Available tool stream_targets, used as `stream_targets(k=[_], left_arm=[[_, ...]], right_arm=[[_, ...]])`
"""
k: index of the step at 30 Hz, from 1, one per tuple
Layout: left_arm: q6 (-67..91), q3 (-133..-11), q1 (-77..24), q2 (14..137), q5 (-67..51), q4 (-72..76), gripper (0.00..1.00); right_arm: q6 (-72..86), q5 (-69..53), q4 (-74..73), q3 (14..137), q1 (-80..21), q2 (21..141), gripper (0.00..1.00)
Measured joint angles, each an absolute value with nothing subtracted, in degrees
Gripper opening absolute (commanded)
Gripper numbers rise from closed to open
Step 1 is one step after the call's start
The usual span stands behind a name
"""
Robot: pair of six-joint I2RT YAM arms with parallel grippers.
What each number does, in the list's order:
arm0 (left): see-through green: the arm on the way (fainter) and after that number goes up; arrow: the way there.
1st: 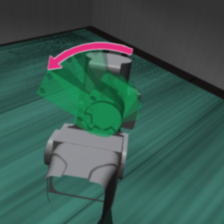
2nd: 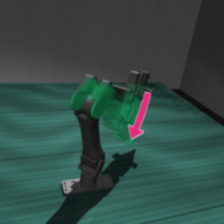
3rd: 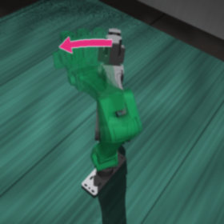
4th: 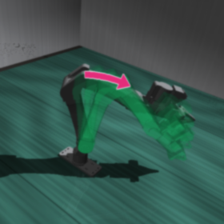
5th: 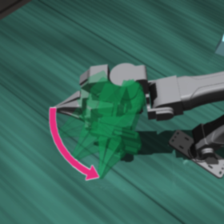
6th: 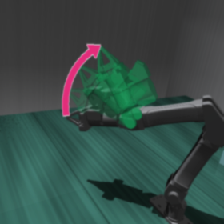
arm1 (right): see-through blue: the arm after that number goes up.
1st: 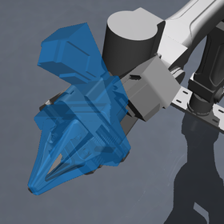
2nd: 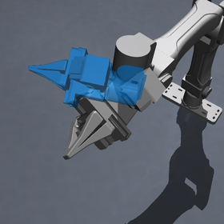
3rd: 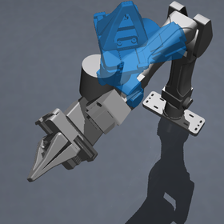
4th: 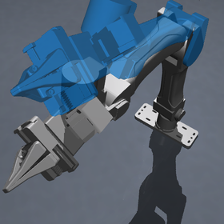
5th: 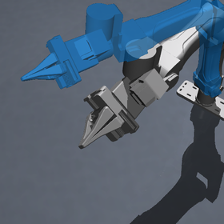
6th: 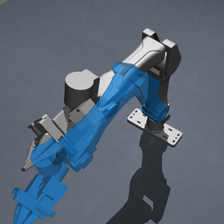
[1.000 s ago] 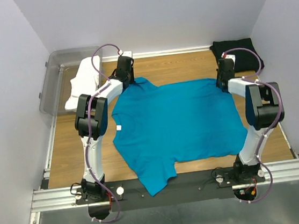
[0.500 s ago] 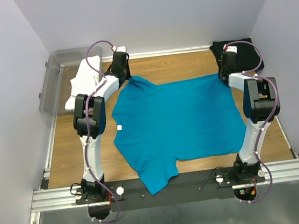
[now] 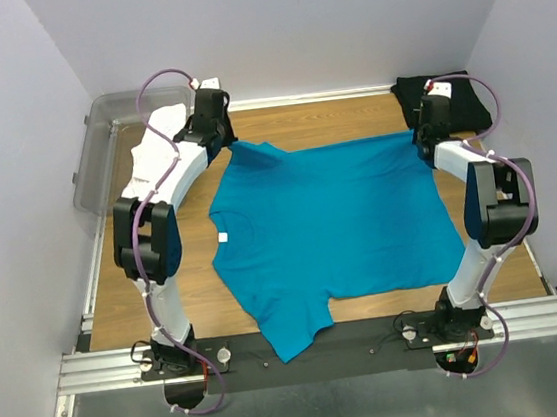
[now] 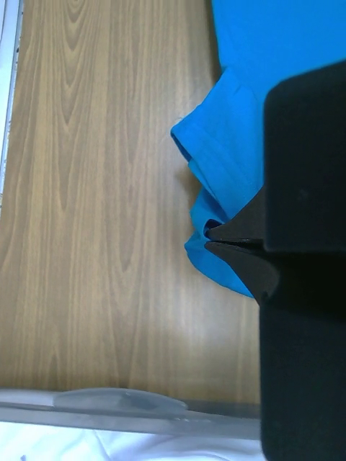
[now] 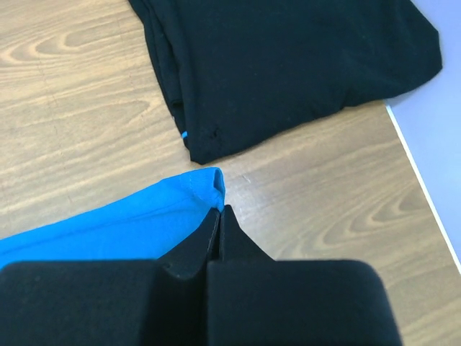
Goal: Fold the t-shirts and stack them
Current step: Fold the tshirt
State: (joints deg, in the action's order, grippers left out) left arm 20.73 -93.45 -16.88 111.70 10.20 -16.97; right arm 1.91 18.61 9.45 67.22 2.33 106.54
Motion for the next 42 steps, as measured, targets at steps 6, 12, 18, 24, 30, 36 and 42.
stream_targets(k=[6, 12, 18, 24, 30, 36, 42], left_arm=[[23.66, -88.2, -16.88, 105.23, 10.2, -19.77, 0.0], [26.41, -83.07, -16.88, 98.74, 10.2, -23.0, 0.0], [30.89, -78.24, -17.26, 92.27, 9.32, -26.15, 0.0], [36.4, -71.37, -18.37, 85.25, 8.51, -27.29, 0.0], [42.52, -64.31, -20.27, 78.28, 7.86, -27.83, 0.0], [49.8, -56.55, -23.64, 70.96, 7.49, -27.94, 0.0], [56.93, -46.11, -27.18, 65.91, 6.72, -25.04, 0.0]], right_arm=[[2.15, 18.87, 9.45, 64.42, 2.33, 103.39, 0.01], [3.05, 19.79, 9.39, 61.45, 2.33, 101.32, 0.01], [3.64, 20.62, 9.37, 59.0, 2.33, 98.91, 0.01], [4.51, 21.5, 9.34, 57.87, 2.33, 98.41, 0.01], [5.19, 22.63, 9.3, 55.77, 2.33, 96.99, 0.01], [7.09, 24.43, 9.15, 52.75, 2.35, 95.15, 0.01], [9.54, 25.39, 9.04, 49.95, 2.35, 94.96, 0.01]])
